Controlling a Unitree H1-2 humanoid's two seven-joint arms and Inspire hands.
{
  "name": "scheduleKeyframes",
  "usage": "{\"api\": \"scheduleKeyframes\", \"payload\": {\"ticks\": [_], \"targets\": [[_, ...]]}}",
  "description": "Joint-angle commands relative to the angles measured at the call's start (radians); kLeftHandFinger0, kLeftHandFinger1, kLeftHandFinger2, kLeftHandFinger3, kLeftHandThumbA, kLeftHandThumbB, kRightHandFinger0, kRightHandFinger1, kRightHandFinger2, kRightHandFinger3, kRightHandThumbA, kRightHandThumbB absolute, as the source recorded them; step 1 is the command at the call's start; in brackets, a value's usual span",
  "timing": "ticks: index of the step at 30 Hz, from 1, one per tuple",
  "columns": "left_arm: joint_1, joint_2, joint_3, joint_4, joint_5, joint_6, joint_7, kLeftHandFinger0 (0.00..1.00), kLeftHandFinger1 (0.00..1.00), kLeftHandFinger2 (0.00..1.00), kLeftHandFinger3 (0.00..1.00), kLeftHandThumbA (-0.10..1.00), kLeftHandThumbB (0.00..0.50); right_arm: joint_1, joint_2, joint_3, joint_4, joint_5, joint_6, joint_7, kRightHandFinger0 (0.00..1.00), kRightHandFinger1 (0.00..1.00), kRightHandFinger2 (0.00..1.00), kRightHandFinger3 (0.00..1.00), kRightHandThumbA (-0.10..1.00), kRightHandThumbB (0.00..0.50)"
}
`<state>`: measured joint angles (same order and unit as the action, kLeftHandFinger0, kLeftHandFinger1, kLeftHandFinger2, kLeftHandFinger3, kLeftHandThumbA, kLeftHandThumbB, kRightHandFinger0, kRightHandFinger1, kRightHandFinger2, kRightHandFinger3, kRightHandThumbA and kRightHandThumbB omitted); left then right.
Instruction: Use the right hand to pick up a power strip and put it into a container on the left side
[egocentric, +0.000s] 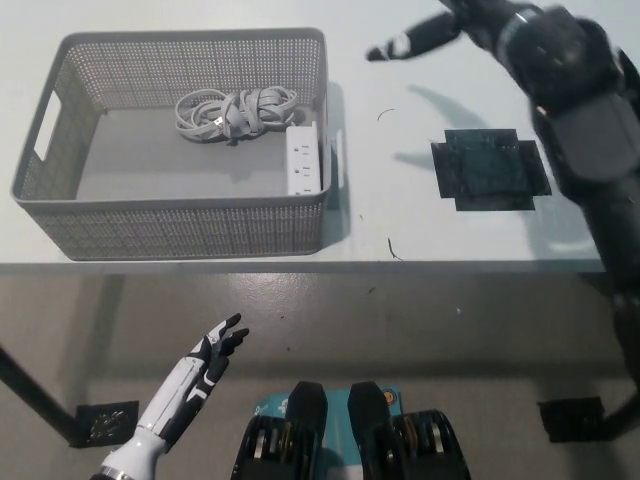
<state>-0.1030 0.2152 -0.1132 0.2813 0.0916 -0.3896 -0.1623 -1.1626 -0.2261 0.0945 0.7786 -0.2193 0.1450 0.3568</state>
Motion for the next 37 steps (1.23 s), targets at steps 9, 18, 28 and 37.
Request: {"api": "scheduleKeyframes", "payload": {"ticks": [9, 18, 28, 37], "targets": [[0.009, -0.01, -0.009, 0.015, -0.008, -0.049, -0.008, 1.0, 1.0, 1.0, 1.0, 1.0, 0.148, 0.956, 0.042, -0.274, -1.729, 0.351, -0.243, -0.245, 1.0, 1.0, 1.0, 1.0, 1.0, 0.392], [0.026, -0.026, 0.0, 0.008, -0.023, -0.069, -0.002, 1.0, 1.0, 1.0, 1.0, 1.0, 0.186, 1.277, 0.288, 0.056, -1.603, -0.121, -0.615, -0.443, 0.99, 1.0, 1.0, 1.0, 1.0, 0.216], [0.028, -0.038, 0.001, -0.029, 0.023, -0.08, 0.068, 1.0, 1.0, 1.0, 1.0, 1.0, 0.198, 1.304, 0.189, 0.169, -1.041, -0.287, -0.615, -0.854, 1.0, 1.0, 1.0, 1.0, 1.0, 0.038], [0.007, -0.046, 0.005, -0.007, 0.026, -0.08, 0.067, 1.0, 1.0, 1.0, 1.0, 1.0, 0.206, 1.196, 0.194, 0.064, -0.597, -0.104, -0.615, -0.759, 1.0, 1.0, 1.0, 1.0, 0.97, 0.192]]}}
